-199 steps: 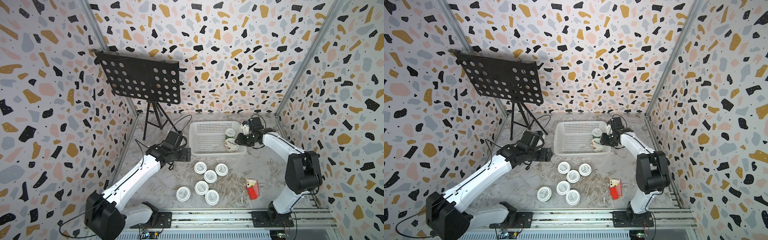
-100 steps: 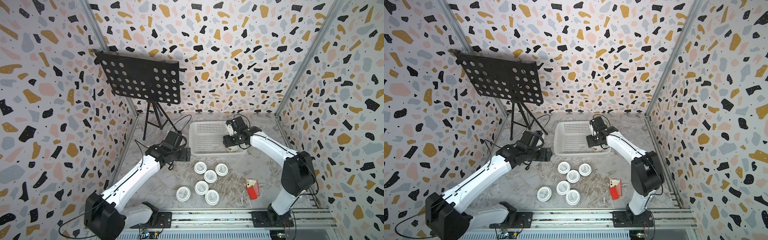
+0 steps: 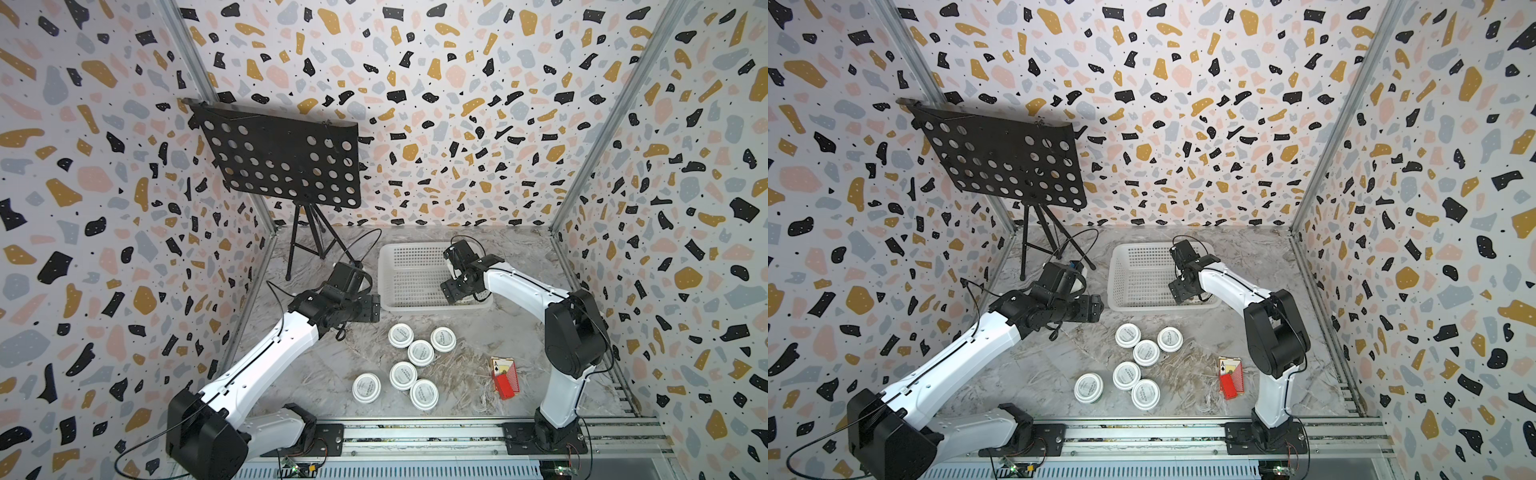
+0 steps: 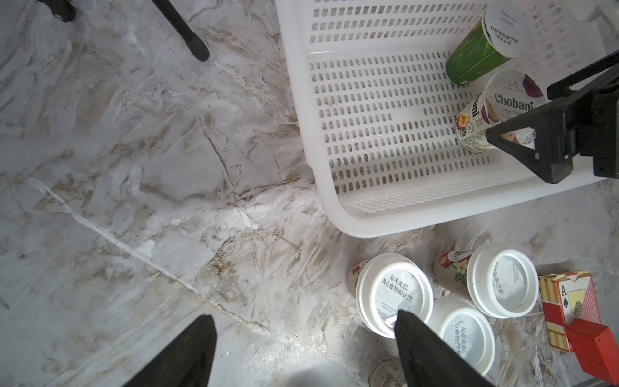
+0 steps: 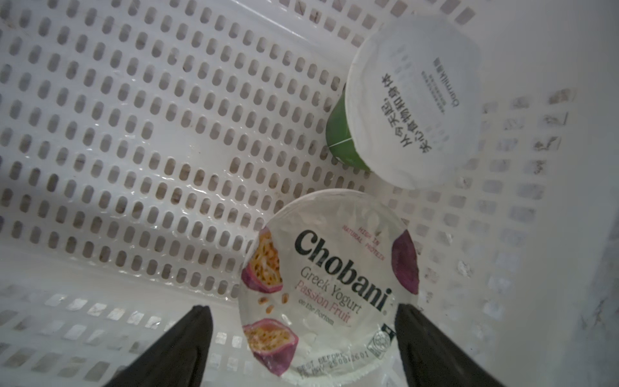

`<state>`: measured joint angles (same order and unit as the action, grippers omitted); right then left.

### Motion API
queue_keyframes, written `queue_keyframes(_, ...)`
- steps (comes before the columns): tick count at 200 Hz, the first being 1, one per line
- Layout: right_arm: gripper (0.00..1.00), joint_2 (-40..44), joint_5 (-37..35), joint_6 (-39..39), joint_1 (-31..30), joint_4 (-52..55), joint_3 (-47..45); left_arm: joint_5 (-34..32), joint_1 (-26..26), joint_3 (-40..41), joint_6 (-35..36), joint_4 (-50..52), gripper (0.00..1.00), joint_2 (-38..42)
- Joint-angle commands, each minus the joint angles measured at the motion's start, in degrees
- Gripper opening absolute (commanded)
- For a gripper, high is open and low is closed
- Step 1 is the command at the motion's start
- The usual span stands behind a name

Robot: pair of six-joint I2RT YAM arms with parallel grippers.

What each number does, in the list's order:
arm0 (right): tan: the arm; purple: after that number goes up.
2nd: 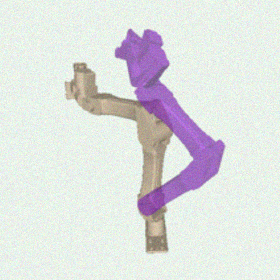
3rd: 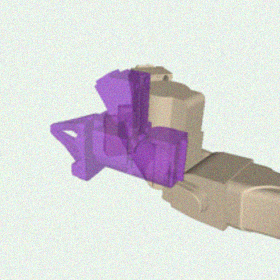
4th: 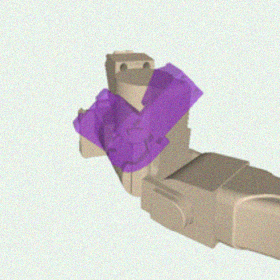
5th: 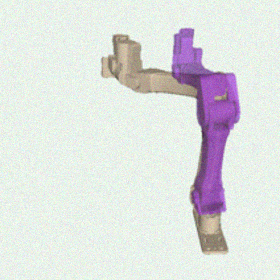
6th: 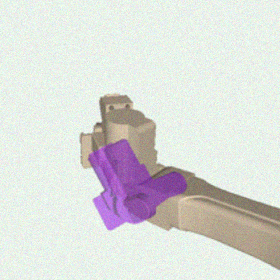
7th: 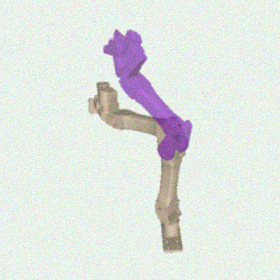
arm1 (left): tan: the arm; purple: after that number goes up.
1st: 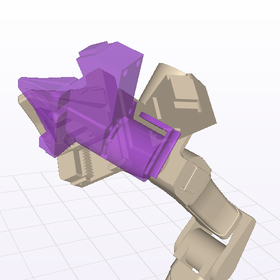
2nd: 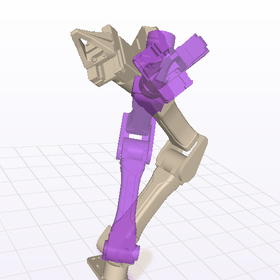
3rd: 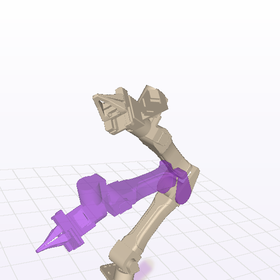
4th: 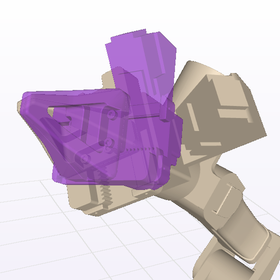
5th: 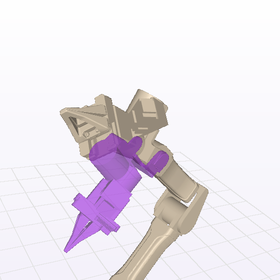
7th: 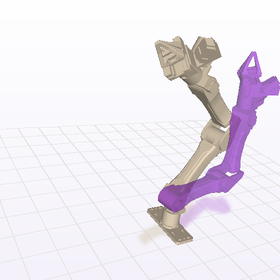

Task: Put the yogurt in the basket
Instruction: Place the yogurt in the basket.

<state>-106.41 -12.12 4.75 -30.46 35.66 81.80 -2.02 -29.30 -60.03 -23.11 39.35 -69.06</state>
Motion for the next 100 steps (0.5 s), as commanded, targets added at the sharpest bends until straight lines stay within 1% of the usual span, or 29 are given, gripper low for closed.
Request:
queue_keyframes(1, 0.91, 0.9, -2.62, -0.97, -0.31, 1.61, 1.96, -0.53, 0.38, 0.09, 1.06, -1.02, 0.87, 1.13)
queue_keyframes(100, 0.91, 1.8, -5.06, -1.04, -0.3, 1.55, 1.22, -0.44, 0.47, 0.18, 1.02, -1.04, 0.88, 1.21)
